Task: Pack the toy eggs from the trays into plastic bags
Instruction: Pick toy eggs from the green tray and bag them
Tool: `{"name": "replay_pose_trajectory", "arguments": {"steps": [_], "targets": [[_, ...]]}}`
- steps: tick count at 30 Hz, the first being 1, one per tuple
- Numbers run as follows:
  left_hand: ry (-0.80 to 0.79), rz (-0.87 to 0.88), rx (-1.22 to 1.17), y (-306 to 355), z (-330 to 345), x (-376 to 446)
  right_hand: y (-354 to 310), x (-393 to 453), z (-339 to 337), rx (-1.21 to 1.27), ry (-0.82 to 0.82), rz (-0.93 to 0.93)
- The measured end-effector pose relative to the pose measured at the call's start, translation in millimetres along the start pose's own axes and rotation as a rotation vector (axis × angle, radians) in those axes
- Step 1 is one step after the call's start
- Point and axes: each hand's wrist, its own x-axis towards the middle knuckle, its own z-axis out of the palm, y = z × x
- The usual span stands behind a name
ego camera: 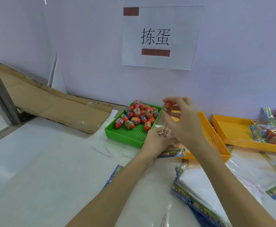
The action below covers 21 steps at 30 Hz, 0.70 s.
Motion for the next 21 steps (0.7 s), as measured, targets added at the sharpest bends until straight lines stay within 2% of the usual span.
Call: {"name": "replay_pose_trajectory", "arguments": {"steps": [2, 4, 9, 12, 16, 21], "targets": [[-0.021, 0.021, -0.049, 0.5, 0.8, -0.6, 16.1, -13.0, -15.4, 0.015, 0.124, 0.001], [-0.031, 0.069, -0.017, 0.7, 2.7, -1.0, 28.6, -22.6, -24.8, -0.003, 0.164, 0.043], [-0.040, 0.195, 0.182, 0.1, 4.9, 1.2, 37.4, -28.2, -34.3, -0.041, 0.084, 0.071], [0.026, 0.296, 0.231, 0.9, 4.9, 1.2, 34.5, -30.5, -38.8, -0.055, 0.093, 0.048], [0.176, 0.463, 0.462, 0.8, 3.3, 1.5, 30.8, -31.9, -42.6, -0.074, 0.115, 0.053], [0.207, 0.636, 0.623, 2.7, 4.4, -0.8, 26.1, -33.3, -43.6, 0.003, 0.056, 0.130]]}}
